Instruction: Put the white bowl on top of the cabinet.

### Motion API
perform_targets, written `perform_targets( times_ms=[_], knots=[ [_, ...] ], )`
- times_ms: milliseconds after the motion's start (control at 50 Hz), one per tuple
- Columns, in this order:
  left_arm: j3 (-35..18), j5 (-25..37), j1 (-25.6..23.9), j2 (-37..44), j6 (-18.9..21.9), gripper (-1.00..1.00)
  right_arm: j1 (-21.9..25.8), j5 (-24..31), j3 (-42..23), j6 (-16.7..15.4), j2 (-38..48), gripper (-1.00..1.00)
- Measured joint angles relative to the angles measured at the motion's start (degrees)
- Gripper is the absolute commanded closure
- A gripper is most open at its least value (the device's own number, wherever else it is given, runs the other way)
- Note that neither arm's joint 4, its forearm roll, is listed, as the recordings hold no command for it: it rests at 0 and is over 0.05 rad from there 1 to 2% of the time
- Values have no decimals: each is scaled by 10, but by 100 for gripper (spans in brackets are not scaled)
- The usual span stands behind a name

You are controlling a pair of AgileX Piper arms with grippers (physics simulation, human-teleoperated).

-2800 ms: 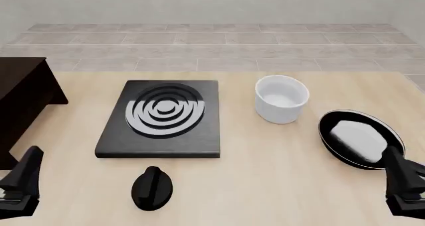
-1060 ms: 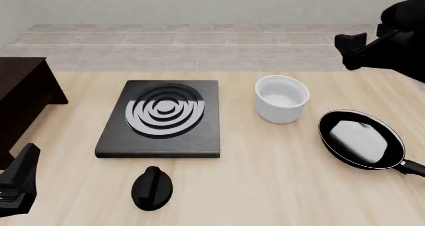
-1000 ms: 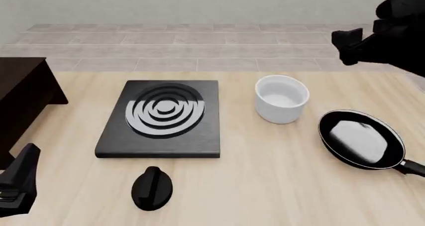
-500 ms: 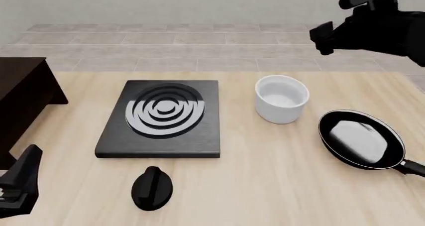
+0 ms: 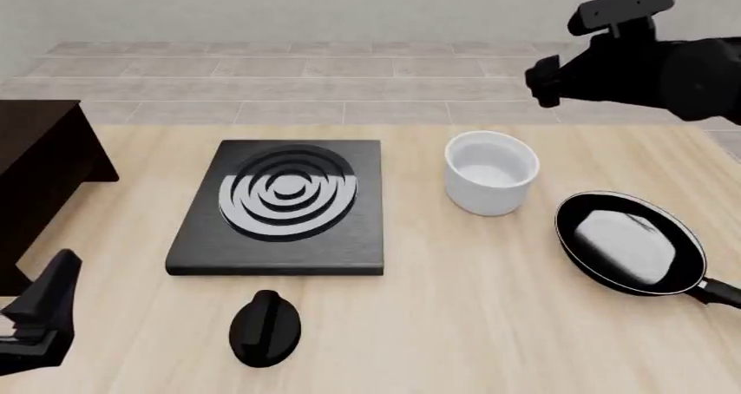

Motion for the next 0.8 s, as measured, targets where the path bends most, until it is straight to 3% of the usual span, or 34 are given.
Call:
perform_targets(
  times_ms=[800],
  knots=[
    [1,-100,-2,136,20,-100,-28,-57,-8,24,105,-100]
  ],
)
